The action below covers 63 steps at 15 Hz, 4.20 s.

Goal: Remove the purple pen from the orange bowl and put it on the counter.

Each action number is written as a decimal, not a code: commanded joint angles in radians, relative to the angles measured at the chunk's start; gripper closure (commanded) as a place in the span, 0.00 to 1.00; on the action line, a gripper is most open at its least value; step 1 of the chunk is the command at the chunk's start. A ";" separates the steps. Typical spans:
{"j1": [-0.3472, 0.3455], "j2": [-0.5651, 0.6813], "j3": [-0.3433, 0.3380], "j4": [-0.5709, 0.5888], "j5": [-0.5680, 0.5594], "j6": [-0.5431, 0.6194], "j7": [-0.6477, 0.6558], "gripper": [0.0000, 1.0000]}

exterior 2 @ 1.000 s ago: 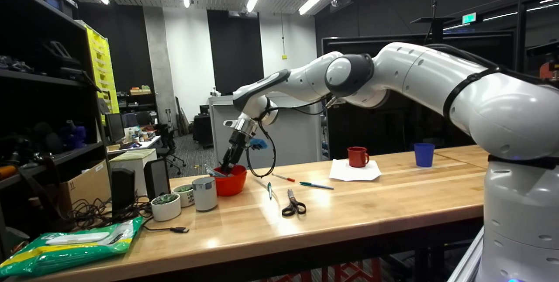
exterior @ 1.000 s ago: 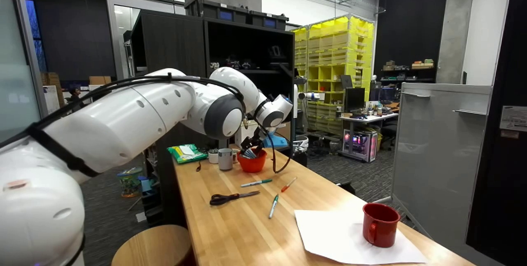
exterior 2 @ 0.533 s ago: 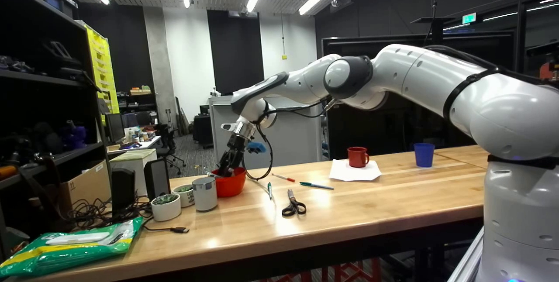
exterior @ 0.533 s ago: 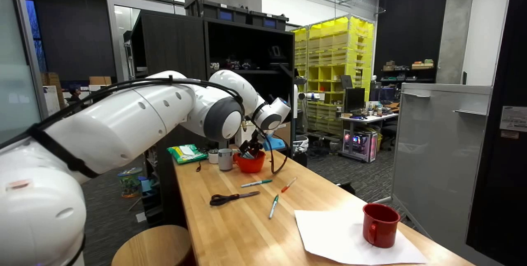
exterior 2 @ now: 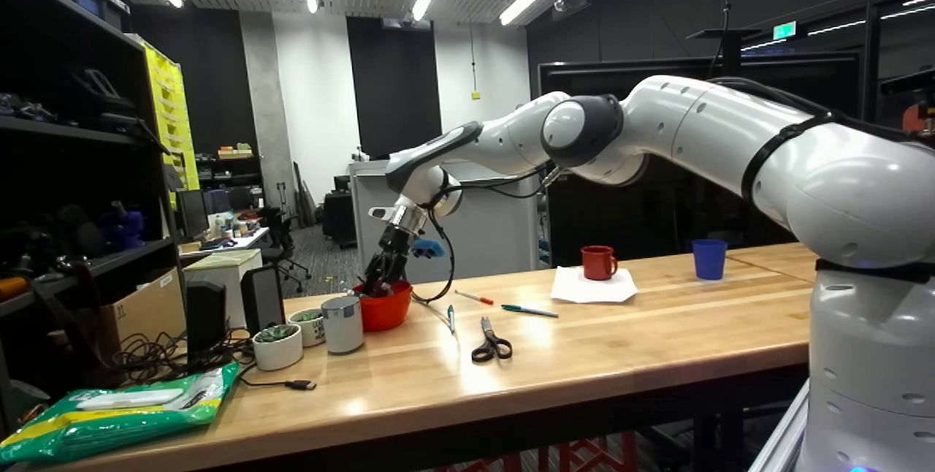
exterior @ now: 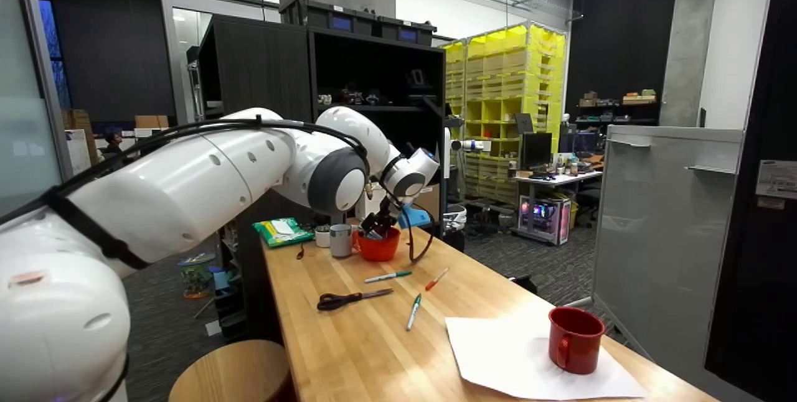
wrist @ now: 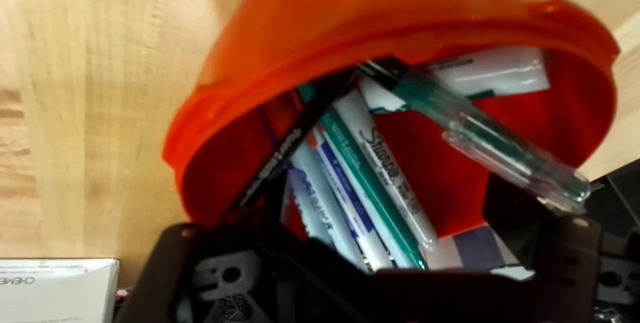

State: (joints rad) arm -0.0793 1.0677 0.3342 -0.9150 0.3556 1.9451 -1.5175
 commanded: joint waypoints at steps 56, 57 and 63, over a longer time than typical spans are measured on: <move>0.008 -0.132 0.079 -0.073 0.097 0.091 0.005 0.96; 0.007 -0.136 0.077 -0.076 0.095 0.091 0.011 0.96; 0.004 -0.208 0.021 -0.151 0.086 0.115 0.135 0.96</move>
State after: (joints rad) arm -0.0718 0.9500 0.3938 -0.9613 0.4303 2.0304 -1.4465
